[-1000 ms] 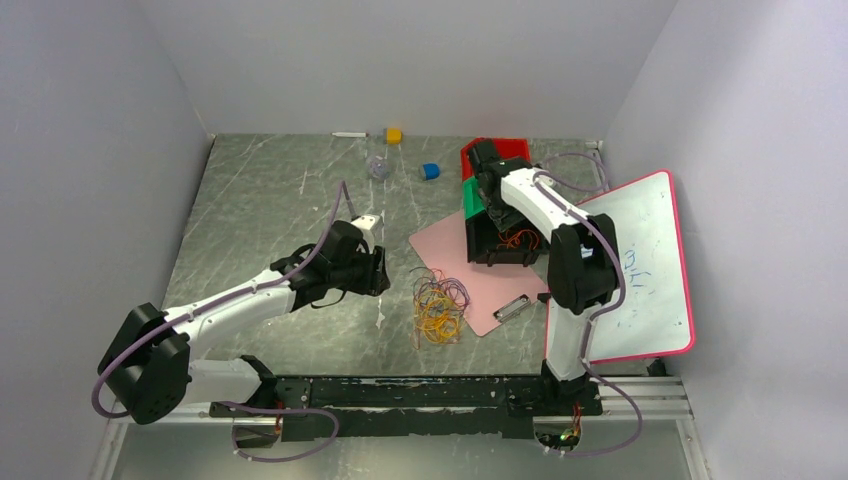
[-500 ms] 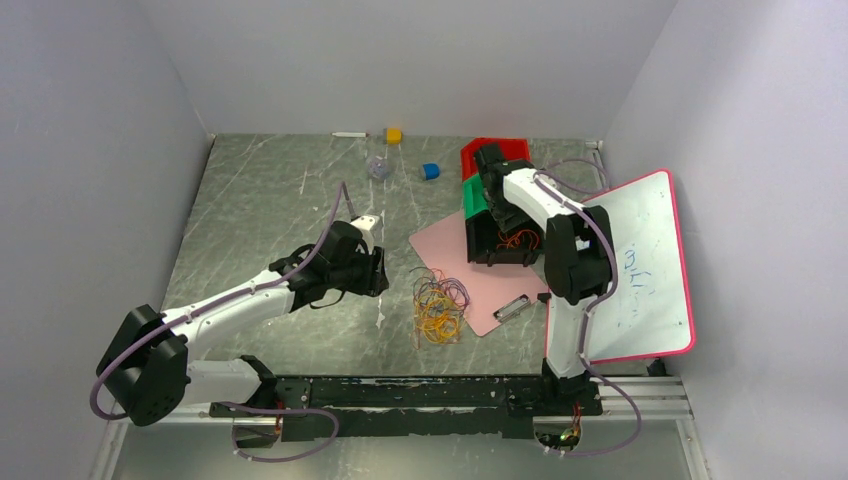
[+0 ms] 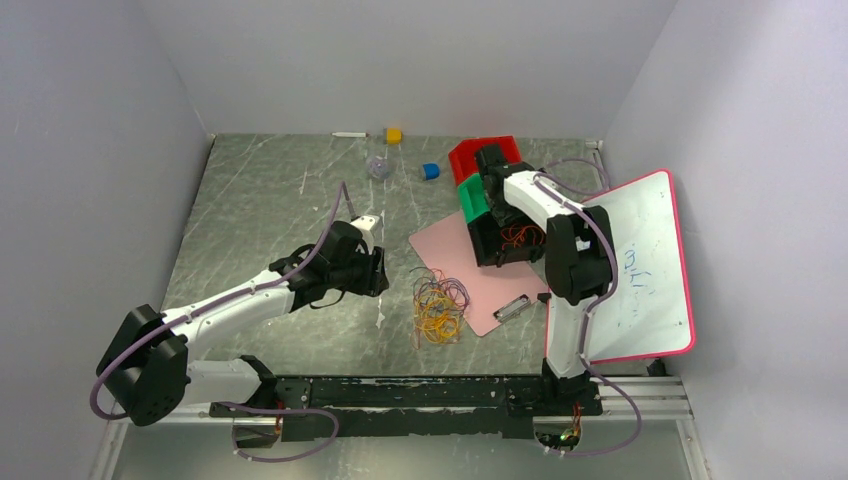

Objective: Untangle the cables

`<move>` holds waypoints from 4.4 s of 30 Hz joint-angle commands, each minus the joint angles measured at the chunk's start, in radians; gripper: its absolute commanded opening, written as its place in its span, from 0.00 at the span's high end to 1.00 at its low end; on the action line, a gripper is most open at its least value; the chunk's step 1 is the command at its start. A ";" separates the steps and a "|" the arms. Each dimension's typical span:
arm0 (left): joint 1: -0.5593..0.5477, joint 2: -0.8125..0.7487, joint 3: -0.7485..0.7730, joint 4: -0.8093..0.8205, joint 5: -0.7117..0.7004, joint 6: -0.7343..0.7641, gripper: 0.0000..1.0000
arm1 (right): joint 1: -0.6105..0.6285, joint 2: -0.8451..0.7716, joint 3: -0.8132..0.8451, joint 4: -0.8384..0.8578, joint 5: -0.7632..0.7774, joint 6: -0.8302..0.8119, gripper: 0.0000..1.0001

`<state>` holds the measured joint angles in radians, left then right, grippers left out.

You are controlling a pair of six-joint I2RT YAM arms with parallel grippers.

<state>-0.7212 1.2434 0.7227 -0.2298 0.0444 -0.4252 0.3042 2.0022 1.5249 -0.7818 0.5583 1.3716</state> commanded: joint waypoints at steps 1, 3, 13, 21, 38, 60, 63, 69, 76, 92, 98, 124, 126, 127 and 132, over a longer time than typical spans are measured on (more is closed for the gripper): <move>0.006 0.008 0.030 -0.002 -0.011 0.010 0.49 | -0.002 -0.028 -0.055 0.012 0.027 -0.034 0.69; 0.005 0.007 0.032 -0.003 -0.011 0.011 0.49 | -0.003 -0.049 -0.070 0.034 0.035 -0.059 0.78; 0.005 0.011 0.047 -0.008 -0.010 0.006 0.49 | -0.001 -0.220 -0.165 0.190 0.063 -0.209 1.00; 0.005 -0.003 0.061 -0.016 -0.022 0.002 0.49 | 0.012 -0.265 -0.146 0.261 0.030 -0.388 1.00; 0.005 -0.164 0.027 -0.039 -0.141 -0.034 0.50 | 0.167 -0.232 -0.123 0.540 -0.255 -0.891 1.00; 0.006 -0.361 -0.017 -0.158 -0.313 -0.112 0.49 | 0.366 0.167 0.238 0.449 -0.431 -1.027 1.00; 0.006 -0.357 -0.022 -0.150 -0.309 -0.117 0.49 | 0.366 0.164 0.232 0.420 -0.398 -1.003 1.00; 0.006 -0.324 -0.010 -0.146 -0.297 -0.116 0.49 | 0.369 0.154 0.226 0.374 -0.353 -0.936 1.00; 0.006 -0.307 -0.006 -0.137 -0.288 -0.117 0.49 | 0.375 0.113 0.162 0.390 -0.335 -0.896 0.98; 0.005 -0.268 0.017 -0.109 -0.228 -0.091 0.46 | 0.369 -0.175 -0.006 0.483 -0.388 -0.934 0.43; 0.004 -0.190 0.056 -0.067 -0.142 -0.057 0.47 | 0.366 -0.424 -0.232 0.531 -0.348 -0.905 0.42; -0.201 0.221 0.052 0.216 -0.031 -0.136 0.53 | 0.350 -0.554 -0.663 0.557 -0.612 -1.020 0.54; -0.202 0.227 0.045 0.219 -0.033 -0.136 0.53 | 0.349 -0.521 -0.648 0.559 -0.604 -1.028 0.56; -0.202 0.228 0.042 0.222 -0.033 -0.136 0.53 | 0.347 -0.503 -0.643 0.558 -0.598 -1.030 0.57; -0.202 0.242 0.034 0.236 -0.026 -0.132 0.53 | 0.346 -0.451 -0.636 0.556 -0.595 -1.036 0.61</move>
<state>-0.9154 1.4757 0.7696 -0.0525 0.0059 -0.5507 0.6571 1.5284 0.8627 -0.2455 -0.0319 0.3630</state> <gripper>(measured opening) 0.468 0.406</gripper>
